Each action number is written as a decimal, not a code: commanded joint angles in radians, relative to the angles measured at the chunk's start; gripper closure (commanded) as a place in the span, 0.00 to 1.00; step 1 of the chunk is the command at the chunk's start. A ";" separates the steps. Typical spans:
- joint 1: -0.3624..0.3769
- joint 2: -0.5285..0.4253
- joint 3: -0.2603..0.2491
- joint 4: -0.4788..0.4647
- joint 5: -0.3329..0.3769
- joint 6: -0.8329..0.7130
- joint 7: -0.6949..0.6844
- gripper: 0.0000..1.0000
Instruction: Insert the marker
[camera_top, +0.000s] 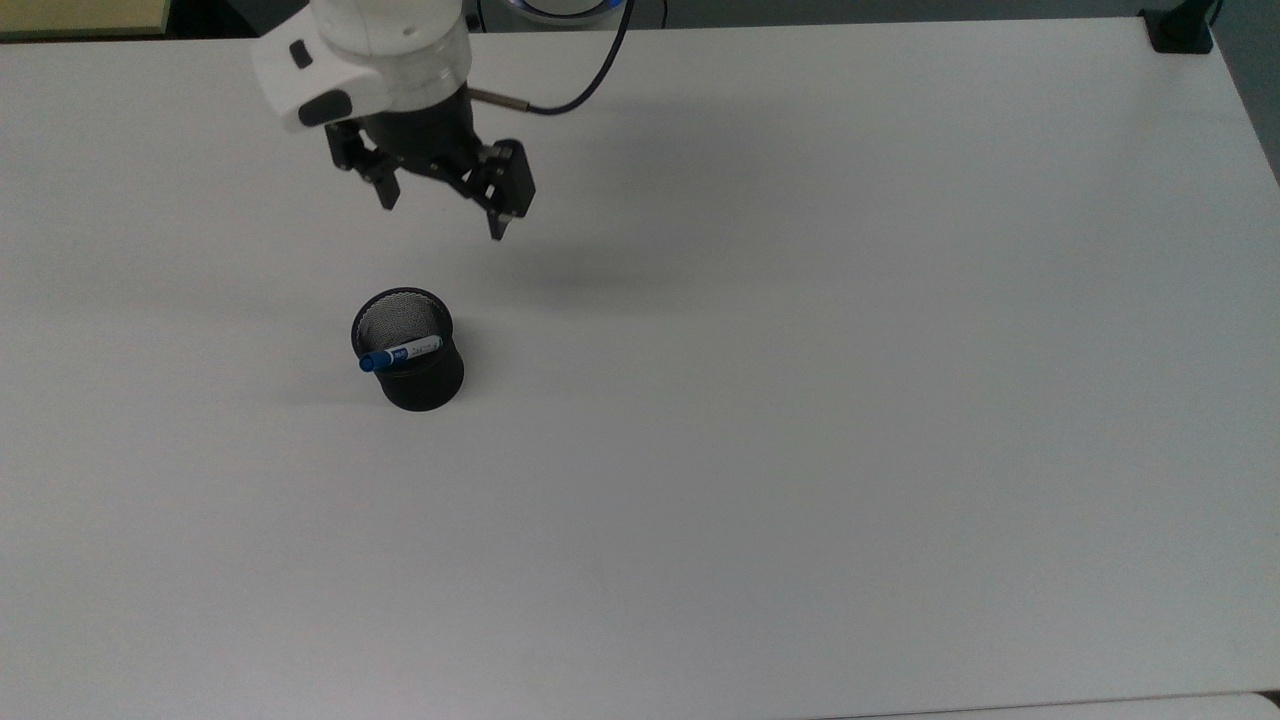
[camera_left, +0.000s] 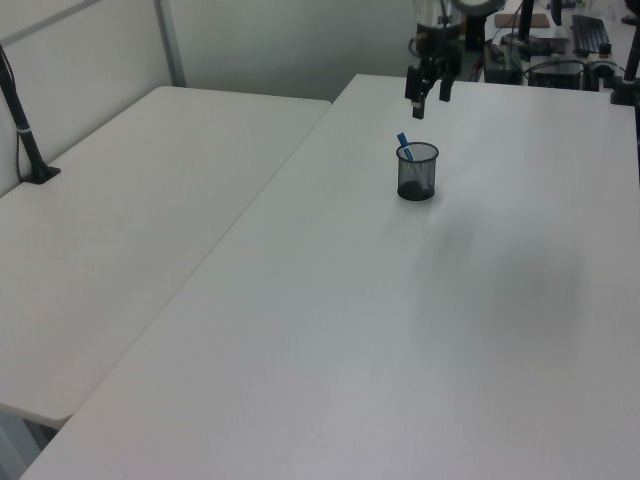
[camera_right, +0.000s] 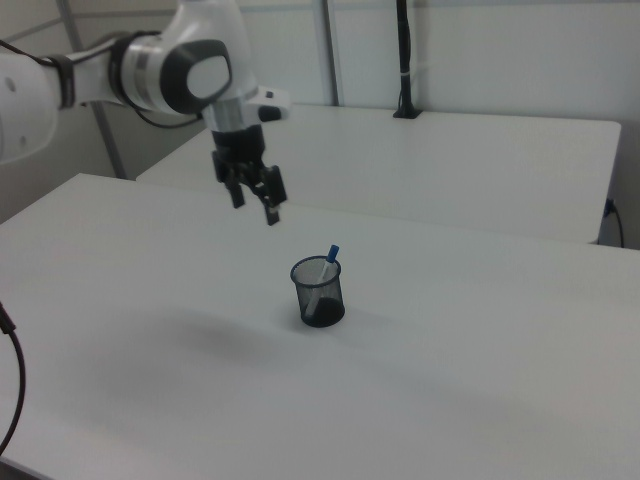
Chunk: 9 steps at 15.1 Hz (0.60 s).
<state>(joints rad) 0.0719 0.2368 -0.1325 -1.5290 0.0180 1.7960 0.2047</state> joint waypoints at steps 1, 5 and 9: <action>0.005 -0.086 0.010 -0.029 0.074 -0.113 -0.045 0.00; 0.005 -0.137 0.010 -0.029 0.077 -0.155 -0.047 0.00; 0.005 -0.143 0.010 -0.028 0.066 -0.164 -0.047 0.00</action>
<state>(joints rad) 0.0718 0.1188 -0.1167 -1.5309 0.0748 1.6467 0.1811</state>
